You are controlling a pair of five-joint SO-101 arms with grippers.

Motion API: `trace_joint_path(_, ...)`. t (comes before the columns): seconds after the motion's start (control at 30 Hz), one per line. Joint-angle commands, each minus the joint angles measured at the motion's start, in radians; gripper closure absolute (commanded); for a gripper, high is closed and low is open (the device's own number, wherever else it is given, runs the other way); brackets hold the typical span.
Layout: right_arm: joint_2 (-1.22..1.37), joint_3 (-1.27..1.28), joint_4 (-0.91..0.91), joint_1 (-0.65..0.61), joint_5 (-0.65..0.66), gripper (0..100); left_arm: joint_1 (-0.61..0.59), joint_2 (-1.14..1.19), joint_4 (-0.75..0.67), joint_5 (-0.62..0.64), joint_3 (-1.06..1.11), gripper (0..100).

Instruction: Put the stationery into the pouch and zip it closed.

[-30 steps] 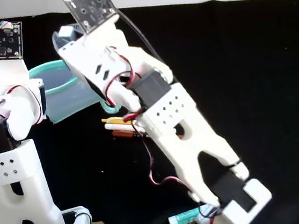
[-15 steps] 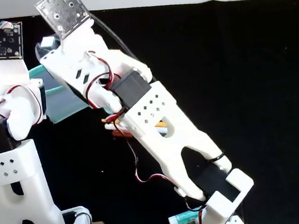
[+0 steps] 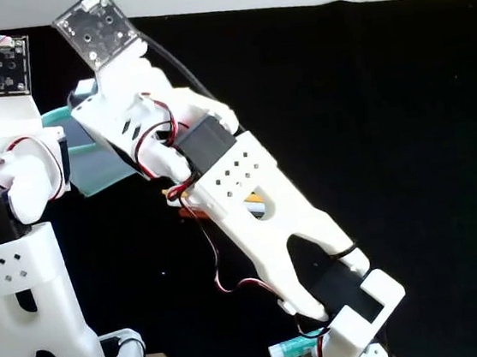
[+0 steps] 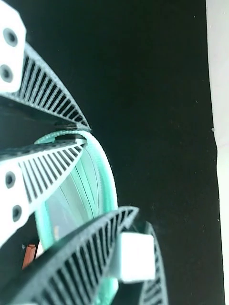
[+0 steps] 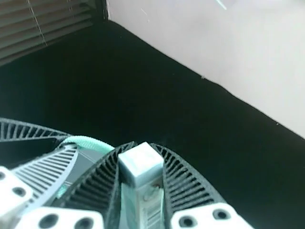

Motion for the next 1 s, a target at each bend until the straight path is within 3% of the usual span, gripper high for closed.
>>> trace_joint_path(0.0,-0.007,0.035,-0.025,-0.002,-0.008,99.1,-0.025,0.001,-0.002,0.003,-0.004,99)
trace_joint_path(0.97,-0.004,0.013,-0.17,-0.027,-0.008,99.1,-0.025,0.001,-0.003,0.003,-0.004,99)
